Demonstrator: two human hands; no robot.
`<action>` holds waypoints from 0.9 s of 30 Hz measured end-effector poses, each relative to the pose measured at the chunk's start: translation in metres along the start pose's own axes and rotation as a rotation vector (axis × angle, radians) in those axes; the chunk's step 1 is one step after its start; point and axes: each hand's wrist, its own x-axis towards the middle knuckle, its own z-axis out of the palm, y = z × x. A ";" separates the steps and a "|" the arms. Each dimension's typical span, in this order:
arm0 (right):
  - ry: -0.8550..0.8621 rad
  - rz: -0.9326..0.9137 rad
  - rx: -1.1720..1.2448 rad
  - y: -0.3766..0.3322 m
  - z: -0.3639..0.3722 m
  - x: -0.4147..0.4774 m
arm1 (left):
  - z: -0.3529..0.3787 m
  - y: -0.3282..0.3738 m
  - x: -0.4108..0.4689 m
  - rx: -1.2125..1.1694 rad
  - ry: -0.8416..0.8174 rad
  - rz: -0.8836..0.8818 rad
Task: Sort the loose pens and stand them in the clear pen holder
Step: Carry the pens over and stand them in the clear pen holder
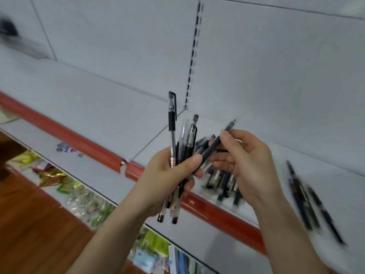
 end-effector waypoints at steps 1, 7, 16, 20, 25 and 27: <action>-0.018 0.002 0.006 0.006 0.022 0.002 | -0.022 0.001 -0.005 0.017 0.046 0.009; -0.134 0.033 0.062 0.034 0.183 0.016 | -0.184 0.013 -0.044 0.030 0.299 -0.039; -0.395 0.007 -0.138 0.060 0.407 0.051 | -0.390 0.050 -0.089 -0.195 0.580 -0.117; -0.471 -0.061 -0.246 0.066 0.478 0.082 | -0.447 0.065 -0.078 -0.268 0.619 -0.055; -0.526 -0.121 -0.322 0.076 0.554 0.145 | -0.515 0.079 -0.048 -0.306 0.663 0.007; -0.530 -0.151 -0.328 0.080 0.585 0.173 | -0.547 0.083 -0.032 -0.294 0.671 0.027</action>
